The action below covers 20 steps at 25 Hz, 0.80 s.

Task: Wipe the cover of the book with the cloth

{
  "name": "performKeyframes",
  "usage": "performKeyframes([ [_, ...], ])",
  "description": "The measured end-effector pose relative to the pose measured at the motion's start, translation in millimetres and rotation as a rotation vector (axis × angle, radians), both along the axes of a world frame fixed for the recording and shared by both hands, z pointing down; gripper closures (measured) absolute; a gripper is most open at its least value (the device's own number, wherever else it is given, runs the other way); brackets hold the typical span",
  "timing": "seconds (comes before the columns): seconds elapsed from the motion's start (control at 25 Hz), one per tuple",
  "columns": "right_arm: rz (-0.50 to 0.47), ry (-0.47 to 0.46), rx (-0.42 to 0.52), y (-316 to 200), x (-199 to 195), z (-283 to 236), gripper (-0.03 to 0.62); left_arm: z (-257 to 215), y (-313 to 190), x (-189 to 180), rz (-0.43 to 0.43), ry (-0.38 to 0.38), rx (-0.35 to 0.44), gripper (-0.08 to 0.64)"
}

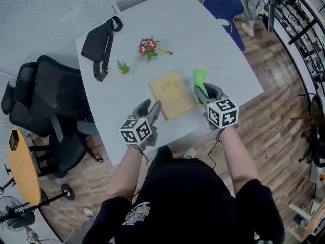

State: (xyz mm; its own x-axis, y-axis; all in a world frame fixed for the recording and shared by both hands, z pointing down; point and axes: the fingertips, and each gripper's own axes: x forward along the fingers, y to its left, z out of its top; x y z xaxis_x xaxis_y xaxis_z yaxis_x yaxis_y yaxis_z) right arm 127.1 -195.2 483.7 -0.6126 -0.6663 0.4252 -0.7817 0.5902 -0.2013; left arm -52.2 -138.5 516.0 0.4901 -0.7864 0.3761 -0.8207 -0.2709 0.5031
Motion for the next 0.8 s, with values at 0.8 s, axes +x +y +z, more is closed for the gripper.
performKeyframes([
  [0.8,-0.16,-0.16,0.16,123.8,7.8,-93.5,0.495,-145.2,155.9,22.8,-0.084,-0.312,0.359,0.554],
])
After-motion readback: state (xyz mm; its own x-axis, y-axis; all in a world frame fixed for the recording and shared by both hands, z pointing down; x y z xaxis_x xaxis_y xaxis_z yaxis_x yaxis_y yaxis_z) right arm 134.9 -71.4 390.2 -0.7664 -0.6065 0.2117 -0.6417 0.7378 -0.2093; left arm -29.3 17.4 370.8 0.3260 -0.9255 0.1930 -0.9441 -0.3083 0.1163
